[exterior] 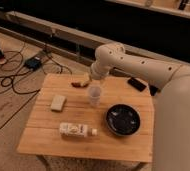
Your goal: Pick up the ceramic cup
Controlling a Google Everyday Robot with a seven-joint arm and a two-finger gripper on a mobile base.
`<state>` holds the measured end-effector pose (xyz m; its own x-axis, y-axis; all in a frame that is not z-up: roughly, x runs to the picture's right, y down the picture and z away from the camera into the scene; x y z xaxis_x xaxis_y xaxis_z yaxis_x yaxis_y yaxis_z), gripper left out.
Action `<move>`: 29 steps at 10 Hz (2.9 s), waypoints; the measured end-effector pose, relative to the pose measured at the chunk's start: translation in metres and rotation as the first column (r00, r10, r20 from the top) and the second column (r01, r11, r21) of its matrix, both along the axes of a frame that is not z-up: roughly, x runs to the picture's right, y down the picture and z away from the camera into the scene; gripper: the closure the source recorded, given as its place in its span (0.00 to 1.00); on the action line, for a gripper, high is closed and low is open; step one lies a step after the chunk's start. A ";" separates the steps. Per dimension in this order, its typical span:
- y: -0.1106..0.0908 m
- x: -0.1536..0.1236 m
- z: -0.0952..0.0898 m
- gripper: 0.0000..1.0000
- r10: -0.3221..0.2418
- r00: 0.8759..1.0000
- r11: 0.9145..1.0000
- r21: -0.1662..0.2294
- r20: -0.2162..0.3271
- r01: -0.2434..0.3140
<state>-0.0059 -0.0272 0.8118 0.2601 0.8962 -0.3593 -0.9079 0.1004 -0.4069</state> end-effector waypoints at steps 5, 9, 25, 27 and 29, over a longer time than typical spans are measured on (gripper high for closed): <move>0.000 0.000 0.000 0.28 0.000 1.000 1.000 0.000 0.000 0.000; 0.000 0.000 0.000 0.28 0.000 1.000 1.000 0.000 0.000 0.000; 0.024 -0.004 0.012 0.28 -0.019 1.000 0.999 -0.041 -0.001 0.019; 0.043 -0.013 0.022 0.28 -0.034 0.999 0.996 -0.077 0.001 0.034; 0.059 -0.015 0.033 0.28 -0.043 0.999 0.993 -0.108 -0.007 0.042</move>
